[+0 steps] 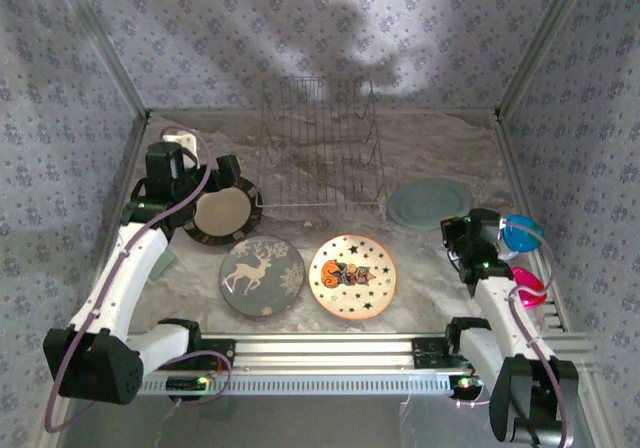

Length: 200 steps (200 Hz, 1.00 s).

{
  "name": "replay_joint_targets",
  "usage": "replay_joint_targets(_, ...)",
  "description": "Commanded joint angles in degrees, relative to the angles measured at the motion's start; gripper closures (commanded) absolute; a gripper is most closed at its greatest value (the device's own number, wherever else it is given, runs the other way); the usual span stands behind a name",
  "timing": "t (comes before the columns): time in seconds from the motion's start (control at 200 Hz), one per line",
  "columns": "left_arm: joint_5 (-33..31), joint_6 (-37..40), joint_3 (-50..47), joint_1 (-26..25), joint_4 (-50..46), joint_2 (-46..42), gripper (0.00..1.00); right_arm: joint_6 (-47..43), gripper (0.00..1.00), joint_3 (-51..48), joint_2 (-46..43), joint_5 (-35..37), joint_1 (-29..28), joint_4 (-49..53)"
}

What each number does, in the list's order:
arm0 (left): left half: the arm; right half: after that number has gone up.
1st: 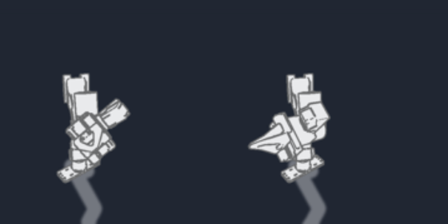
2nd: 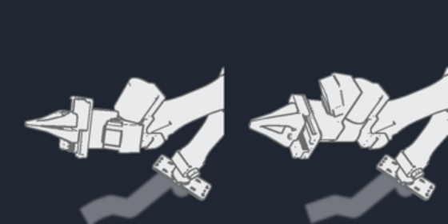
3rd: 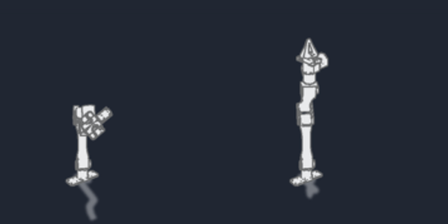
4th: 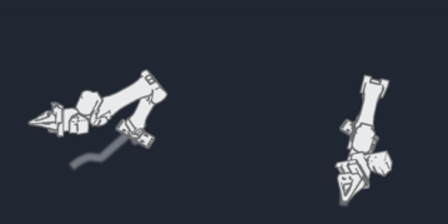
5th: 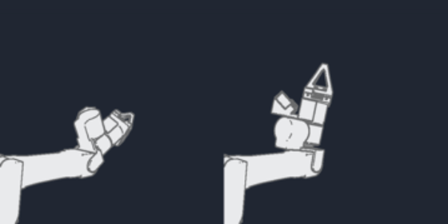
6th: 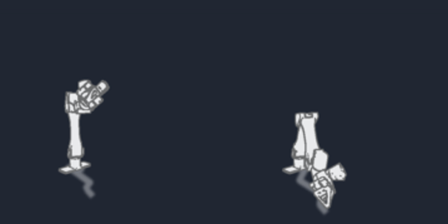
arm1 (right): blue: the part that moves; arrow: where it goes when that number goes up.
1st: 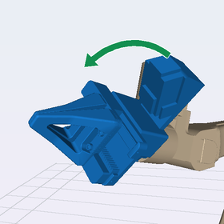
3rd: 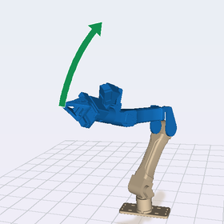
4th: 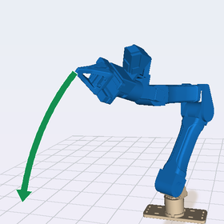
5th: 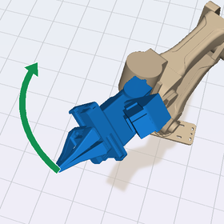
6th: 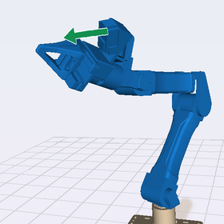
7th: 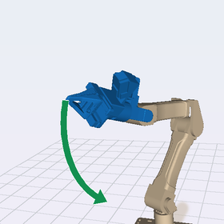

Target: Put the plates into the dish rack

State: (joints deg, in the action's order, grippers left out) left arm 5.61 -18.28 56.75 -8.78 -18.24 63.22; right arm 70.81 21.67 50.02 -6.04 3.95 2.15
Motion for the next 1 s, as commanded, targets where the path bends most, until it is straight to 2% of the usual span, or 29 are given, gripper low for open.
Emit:
replay_joint_targets(0.0,1.14,-0.95,2.4,-0.33,0.07,0.23,0.01,-3.62,1.0,4.55,0.8,-1.15,1.11,-1.9)
replay_joint_targets(0.995,1.44,-2.55,2.03,-1.68,0.09,-0.03,0.01,-7.16,1.0,14.09,5.01,-6.5,5.11,-2.15)
